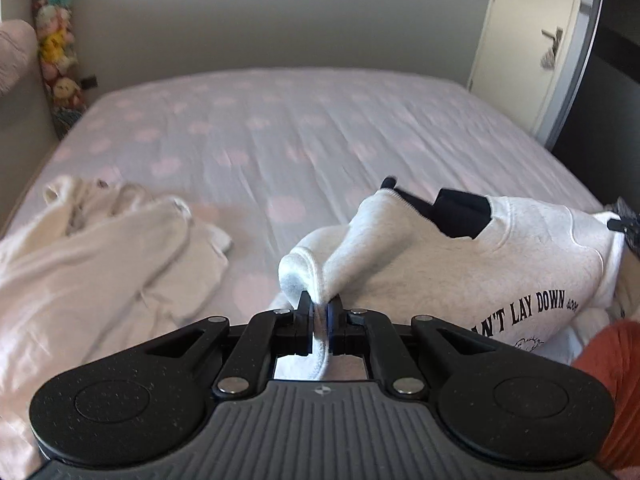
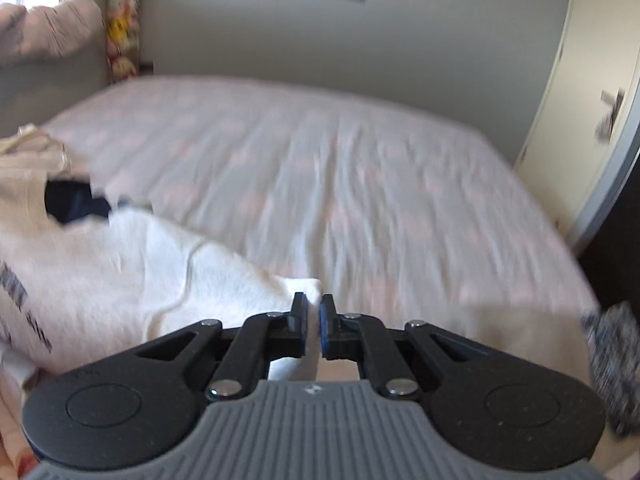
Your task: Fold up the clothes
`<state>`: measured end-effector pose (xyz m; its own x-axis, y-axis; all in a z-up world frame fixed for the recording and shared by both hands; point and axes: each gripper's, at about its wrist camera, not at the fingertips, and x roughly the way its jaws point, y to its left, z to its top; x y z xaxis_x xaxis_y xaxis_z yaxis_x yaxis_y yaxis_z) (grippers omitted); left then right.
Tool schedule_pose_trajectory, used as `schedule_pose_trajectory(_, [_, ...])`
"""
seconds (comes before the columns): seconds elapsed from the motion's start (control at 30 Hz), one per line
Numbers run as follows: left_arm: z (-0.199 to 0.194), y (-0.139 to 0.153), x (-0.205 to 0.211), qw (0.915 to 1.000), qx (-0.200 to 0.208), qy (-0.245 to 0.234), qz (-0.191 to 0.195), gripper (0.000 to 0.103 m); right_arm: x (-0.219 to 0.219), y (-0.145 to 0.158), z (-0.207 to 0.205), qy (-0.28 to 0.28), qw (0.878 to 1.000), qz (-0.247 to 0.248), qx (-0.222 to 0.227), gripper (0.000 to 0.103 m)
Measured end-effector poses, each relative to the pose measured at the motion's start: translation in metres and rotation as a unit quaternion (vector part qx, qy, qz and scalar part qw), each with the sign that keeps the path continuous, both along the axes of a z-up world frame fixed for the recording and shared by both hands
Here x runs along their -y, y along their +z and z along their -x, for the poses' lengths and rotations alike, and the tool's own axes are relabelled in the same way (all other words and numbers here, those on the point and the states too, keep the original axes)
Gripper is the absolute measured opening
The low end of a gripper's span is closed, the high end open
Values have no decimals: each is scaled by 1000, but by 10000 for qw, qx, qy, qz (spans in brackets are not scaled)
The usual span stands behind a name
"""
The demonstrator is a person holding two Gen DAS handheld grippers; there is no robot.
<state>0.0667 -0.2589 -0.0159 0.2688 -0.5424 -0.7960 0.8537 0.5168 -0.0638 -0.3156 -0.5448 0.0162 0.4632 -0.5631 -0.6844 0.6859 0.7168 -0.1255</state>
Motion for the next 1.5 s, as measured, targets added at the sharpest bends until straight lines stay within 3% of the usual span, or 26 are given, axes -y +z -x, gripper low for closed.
schedule_pose_trajectory(0.07, [6, -30, 11, 9984, -205, -242, -466, 10, 1, -21, 3, 12, 9991, -302, -306, 8])
schedule_pose_trajectory(0.17, [18, -50, 11, 9948, -176, -501, -866, 15, 1, -39, 3, 151, 9959, -616, -649, 9])
schedule_pose_trajectory(0.23, [17, -51, 6, 9937, -97, -595, -940, 25, -2, -37, 6, 215, 9955, -615, -685, 12])
schedule_pose_trajectory(0.3, [20, -46, -5, 9941, 4, -621, -886, 48, -3, -33, 9, 279, 9956, -567, -696, 18])
schedule_pose_trajectory(0.33, [21, -44, -10, 9943, 55, -631, -855, 50, -3, -31, 10, 297, 9959, -500, -696, 20])
schedule_pose_trajectory(0.6, [23, -35, -24, 9881, 53, -1201, -956, 55, -6, -12, -5, 584, 9970, -91, -490, 23])
schedule_pose_trajectory(0.9, [5, -42, -33, 9892, -21, -1042, -1030, 55, 5, -33, -50, 1107, 9912, -544, -490, 31])
schedule_pose_trajectory(1.03, [-8, -52, -30, 9900, -265, -911, -1047, 55, 14, -43, -70, 1413, 9851, -889, -415, 46])
schedule_pose_trajectory(1.17, [-15, -76, -16, 9842, -415, -785, -1534, 56, 24, -63, -88, 1569, 9791, -1094, -690, 55])
schedule_pose_trajectory(1.23, [-21, -89, -12, 9808, -536, -603, -1778, 56, 30, -75, -91, 1563, 9747, -1388, -797, 52])
schedule_pose_trajectory(1.27, [-24, -95, -10, 9787, -600, -510, -1895, 51, 32, -81, -92, 1552, 9717, -1576, -826, 38])
schedule_pose_trajectory(1.3, [-28, -97, -11, 9792, -712, -415, -1856, 34, 31, -83, -90, 1587, 9687, -1728, -814, 12])
schedule_pose_trajectory(1.37, [-34, -98, -14, 9808, -852, -225, -1742, 12, 23, -83, -84, 1686, 9675, -1698, -815, 8])
schedule_pose_trajectory(1.4, [-36, -95, -16, 9821, -767, -161, -1715, 7, 18, -79, -80, 1676, 9699, -1540, -867, 7])
schedule_pose_trajectory(1.5, [-45, -73, -27, 9874, -541, 184, -1473, 5, 9, -64, -66, 1513, 9775, -1168, -889, 6])
